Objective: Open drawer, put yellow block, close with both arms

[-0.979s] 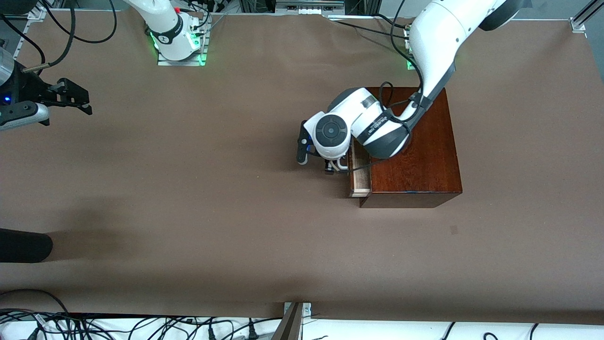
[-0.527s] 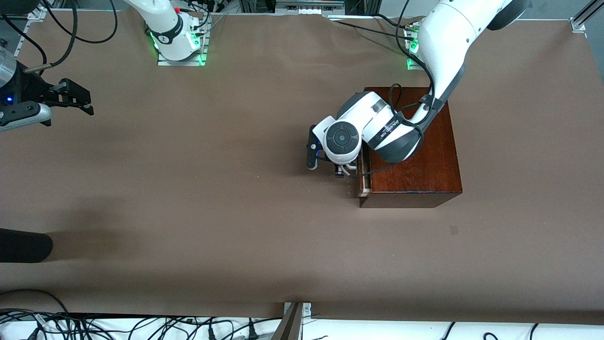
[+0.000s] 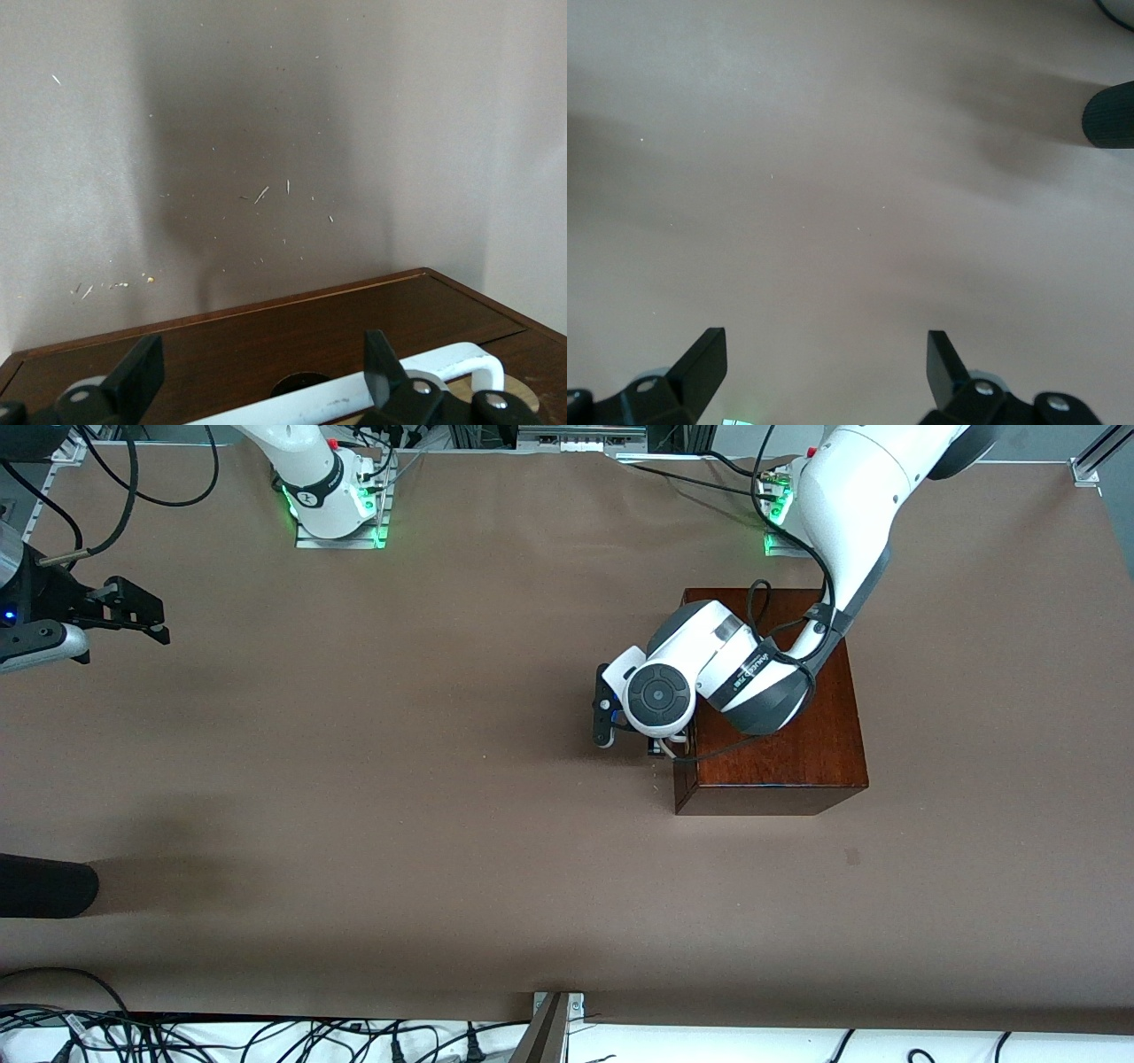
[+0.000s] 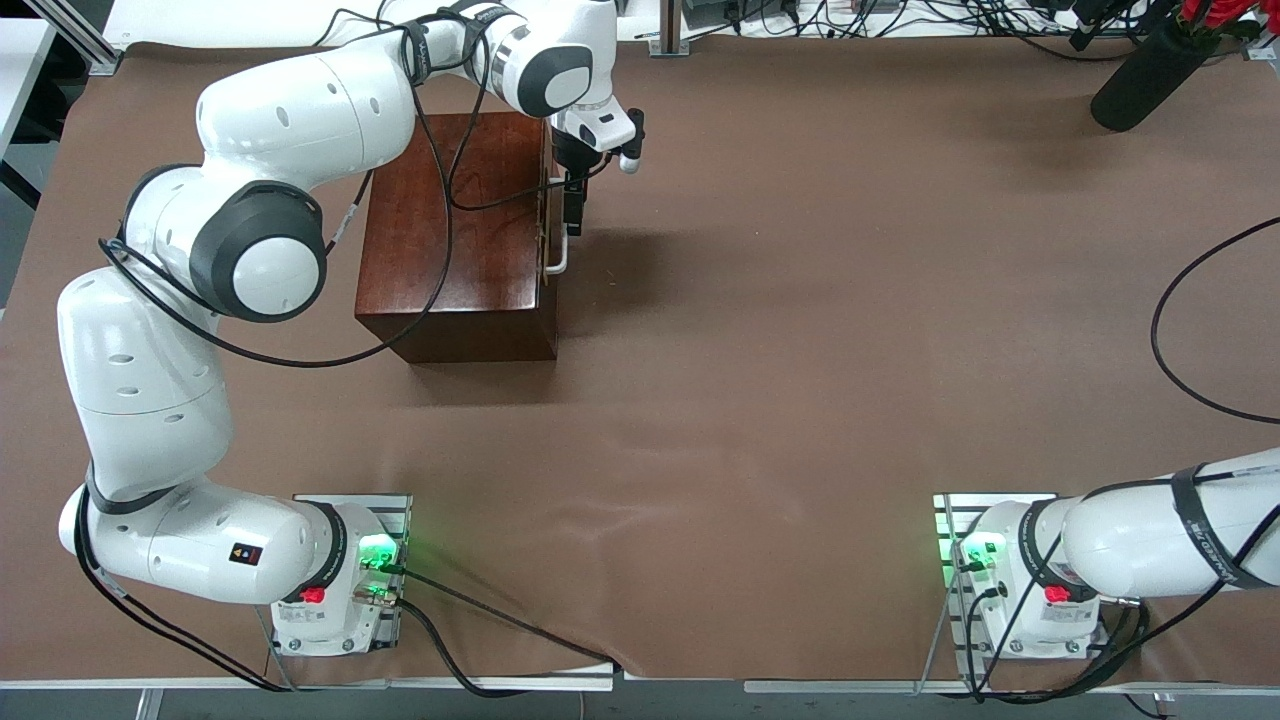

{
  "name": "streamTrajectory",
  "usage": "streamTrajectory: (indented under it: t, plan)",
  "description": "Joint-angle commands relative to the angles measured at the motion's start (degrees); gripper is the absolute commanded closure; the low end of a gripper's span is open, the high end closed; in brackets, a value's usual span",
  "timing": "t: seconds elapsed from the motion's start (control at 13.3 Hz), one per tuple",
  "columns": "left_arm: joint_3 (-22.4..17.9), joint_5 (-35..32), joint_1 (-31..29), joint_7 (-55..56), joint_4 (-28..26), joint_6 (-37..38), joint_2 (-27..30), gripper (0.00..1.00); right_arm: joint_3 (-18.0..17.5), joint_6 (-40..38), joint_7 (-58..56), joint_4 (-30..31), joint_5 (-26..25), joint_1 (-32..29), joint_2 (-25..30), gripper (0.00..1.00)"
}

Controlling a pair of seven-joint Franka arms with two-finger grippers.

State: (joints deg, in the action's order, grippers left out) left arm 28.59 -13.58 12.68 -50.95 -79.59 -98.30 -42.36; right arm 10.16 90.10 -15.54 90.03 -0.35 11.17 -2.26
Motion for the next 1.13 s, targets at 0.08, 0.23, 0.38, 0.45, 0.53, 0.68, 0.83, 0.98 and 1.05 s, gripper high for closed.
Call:
streamTrajectory:
  t: [0.08, 0.23, 0.38, 0.45, 0.53, 0.68, 0.83, 0.98, 1.05]
  plan:
    - [-0.29, 1.88, 0.23, 2.94, 0.05, 2.32, 1.75, 0.0, -0.49, 0.42, 0.78, 0.06, -0.44, -0.62, 0.06, 0.0]
    - [0.94, 2.33, 0.32, 7.59, 1.44, 2.32, 1.75, 0.0, -0.49, 0.42, 0.78, 0.06, -0.44, -0.62, 0.06, 0.0]
    - [1.64, 2.25, 0.15, 14.26, 4.34, 2.58, 2.02, 0.0, -0.49, 0.25, 0.78, 0.15, -0.44, -0.71, 0.06, 0.0]
    - [1.56, 2.25, 0.23, 16.99, 5.49, 2.76, 3.93, 0.0, -0.41, 0.34, 0.78, 0.15, -0.44, -0.71, 0.06, 0.0]
    - [1.38, 2.25, -0.11, 18.24, 5.76, 2.85, 6.13, 0.0, -0.32, 0.34, 0.78, 0.15, -0.35, -0.62, 0.06, 0.0]
    - [0.95, 2.07, -2.47, 17.73, 5.76, 3.37, 10.7, 0.0, -0.14, 0.07, 0.78, 0.06, -0.35, -0.53, 0.24, 0.0]
    - [0.77, 1.02, -6.52, 16.68, 5.76, 6.61, 15.01, 0.0, -0.23, 0.07, 0.69, 0.15, -0.35, -1.23, 0.06, 0.0]
    - [-0.63, -0.03, -9.85, 15.71, 6.37, 10.21, 16.34, 0.0, -2.41, -0.1, 0.16, 0.23, -0.35, -4.21, 0.06, 0.0]
    - [-0.64, -0.21, -11.87, 15.09, 8.55, 12.75, 16.34, 0.0, -4.34, -0.19, 0.08, 0.24, -0.35, -6.57, 0.06, 0.0]
